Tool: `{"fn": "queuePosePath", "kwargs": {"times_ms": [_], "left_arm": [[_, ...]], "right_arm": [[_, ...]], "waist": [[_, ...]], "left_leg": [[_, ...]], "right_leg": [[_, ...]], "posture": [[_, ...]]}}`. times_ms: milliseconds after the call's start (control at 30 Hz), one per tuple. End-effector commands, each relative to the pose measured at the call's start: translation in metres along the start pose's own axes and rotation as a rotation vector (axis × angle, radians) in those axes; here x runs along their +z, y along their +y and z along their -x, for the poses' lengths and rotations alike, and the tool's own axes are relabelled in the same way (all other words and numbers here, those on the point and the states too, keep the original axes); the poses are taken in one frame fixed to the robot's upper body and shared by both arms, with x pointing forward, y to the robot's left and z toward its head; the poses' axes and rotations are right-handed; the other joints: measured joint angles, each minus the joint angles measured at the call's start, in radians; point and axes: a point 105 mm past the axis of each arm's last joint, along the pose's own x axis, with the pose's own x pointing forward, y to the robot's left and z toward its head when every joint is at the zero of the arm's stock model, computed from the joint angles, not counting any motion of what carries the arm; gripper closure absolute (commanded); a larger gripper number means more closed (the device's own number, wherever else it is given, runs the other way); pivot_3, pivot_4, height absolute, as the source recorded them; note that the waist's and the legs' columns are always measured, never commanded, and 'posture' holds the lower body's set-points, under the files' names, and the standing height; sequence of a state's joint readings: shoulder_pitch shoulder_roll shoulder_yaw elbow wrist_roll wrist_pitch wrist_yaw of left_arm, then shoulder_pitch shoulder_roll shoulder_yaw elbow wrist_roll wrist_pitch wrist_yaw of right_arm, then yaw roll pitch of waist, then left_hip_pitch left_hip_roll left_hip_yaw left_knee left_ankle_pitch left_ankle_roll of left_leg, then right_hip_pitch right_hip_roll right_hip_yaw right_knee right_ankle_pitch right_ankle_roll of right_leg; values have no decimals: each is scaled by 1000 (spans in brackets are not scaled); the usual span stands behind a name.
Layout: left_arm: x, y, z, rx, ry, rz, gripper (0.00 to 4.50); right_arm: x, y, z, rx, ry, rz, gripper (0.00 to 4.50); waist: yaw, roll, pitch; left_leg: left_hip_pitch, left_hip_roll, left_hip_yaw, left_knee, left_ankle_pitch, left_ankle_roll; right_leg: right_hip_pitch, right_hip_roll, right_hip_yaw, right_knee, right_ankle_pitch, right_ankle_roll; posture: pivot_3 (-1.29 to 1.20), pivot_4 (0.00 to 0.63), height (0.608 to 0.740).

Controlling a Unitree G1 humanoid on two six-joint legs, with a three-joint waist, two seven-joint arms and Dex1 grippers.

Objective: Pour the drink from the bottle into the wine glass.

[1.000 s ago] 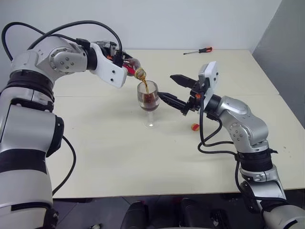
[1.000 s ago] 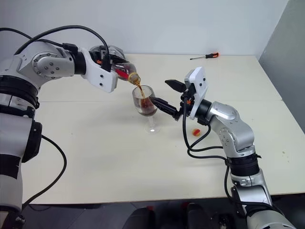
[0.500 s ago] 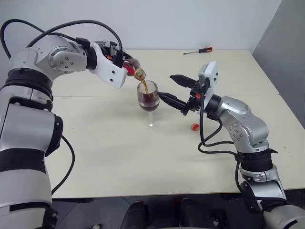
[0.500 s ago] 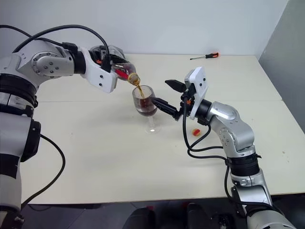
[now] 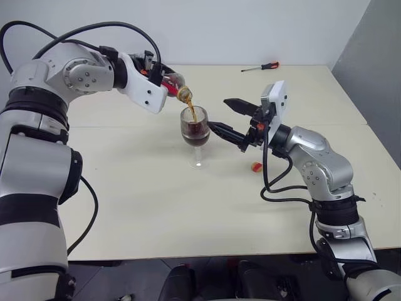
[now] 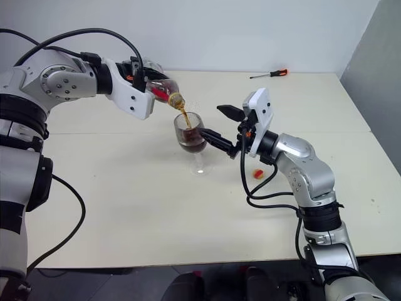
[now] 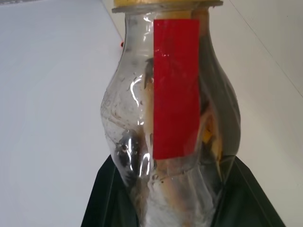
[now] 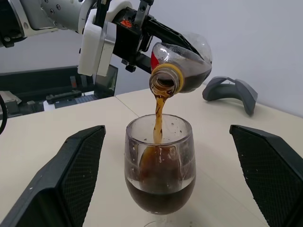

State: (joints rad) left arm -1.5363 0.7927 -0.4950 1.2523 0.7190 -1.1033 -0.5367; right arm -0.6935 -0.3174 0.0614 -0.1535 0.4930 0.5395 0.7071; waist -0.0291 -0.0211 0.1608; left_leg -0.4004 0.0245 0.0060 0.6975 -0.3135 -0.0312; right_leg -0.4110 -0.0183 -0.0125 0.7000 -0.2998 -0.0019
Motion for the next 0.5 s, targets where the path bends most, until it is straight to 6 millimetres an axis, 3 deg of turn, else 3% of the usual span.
{"fn": "queuePosePath", "kwargs": {"times_ms": [33,500], "left_arm": [[-4,22,11,64,20,-32,3259],[-1,14,6,82,-10,64,3259]], "right_arm": [[14,1,1,12,-37,49,0],[14,-3,2,1,-30,53,0]], "waist": [[0,0,0],[0,0,0]], "left_leg": [[0,0,0,0,0,0],[0,0,0,0,0,0]], "right_leg": [[0,0,0,0,0,0],[0,0,0,0,0,0]], "posture": [[0,150,740],[0,150,740]]}}
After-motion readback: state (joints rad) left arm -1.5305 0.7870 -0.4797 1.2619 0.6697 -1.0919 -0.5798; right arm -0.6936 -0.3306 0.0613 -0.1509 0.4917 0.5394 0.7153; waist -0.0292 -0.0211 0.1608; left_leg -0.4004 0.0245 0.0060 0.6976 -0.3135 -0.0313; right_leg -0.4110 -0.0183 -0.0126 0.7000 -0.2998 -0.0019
